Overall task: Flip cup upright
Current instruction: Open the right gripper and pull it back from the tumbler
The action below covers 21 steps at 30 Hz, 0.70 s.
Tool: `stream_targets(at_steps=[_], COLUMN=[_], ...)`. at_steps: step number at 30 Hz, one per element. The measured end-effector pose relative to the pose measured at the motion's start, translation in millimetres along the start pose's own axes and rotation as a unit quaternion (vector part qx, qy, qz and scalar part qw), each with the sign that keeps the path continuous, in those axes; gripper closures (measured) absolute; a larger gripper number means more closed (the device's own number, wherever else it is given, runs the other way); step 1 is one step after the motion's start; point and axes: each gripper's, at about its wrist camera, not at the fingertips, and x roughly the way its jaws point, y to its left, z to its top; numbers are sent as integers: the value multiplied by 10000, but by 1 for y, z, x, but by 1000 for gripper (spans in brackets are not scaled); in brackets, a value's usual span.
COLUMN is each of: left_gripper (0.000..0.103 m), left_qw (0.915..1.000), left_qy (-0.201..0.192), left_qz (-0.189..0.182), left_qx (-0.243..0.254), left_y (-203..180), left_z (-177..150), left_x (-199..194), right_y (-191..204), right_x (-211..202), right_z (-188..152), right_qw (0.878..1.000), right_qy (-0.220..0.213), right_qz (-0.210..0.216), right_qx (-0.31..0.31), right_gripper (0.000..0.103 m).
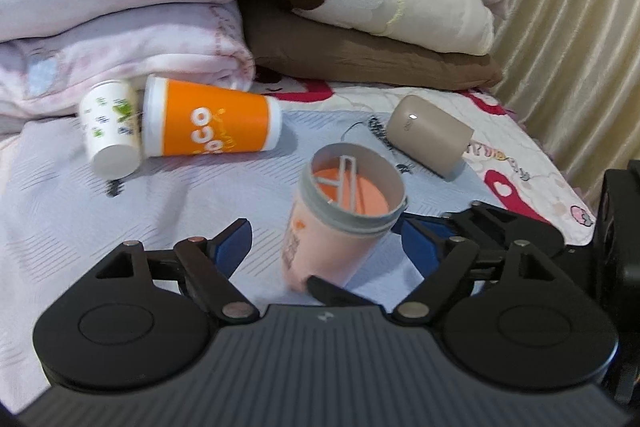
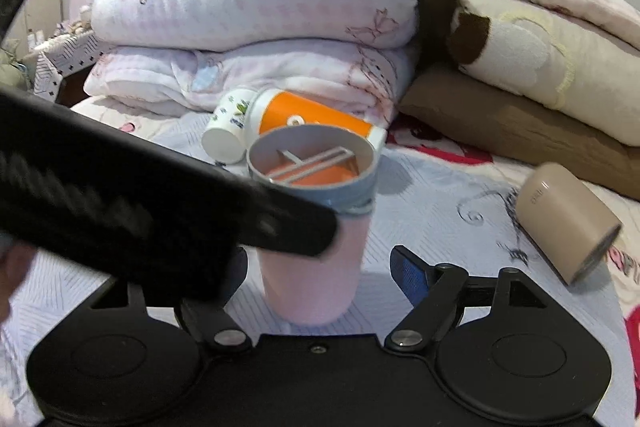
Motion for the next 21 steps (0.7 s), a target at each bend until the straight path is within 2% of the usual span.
stream_targets(at_steps=[6, 11, 16, 21], left_gripper=[20, 18, 17, 8], left_qw=[9989, 9985, 9970, 9938], left_qy=[142, 282, 305, 123], left_qz=[364, 450, 713, 1083], left_qx=[252, 112, -66, -222], left_y=[-11, -24, -37, -44], left_z=[-2, -5, -6, -1], left_x=[-35, -66, -104, -153], right_y=[2, 1, 0, -1], right_x=[-22, -60, -108, -155], right_z=[4, 0, -1, 10], right_qw=[9981, 9954, 9964, 9969], right_qy=[507, 737, 530, 307], right_qz=[-296, -386, -319, -383], right_qx=[167, 465, 577, 615], right_gripper=[21, 21, 21, 21])
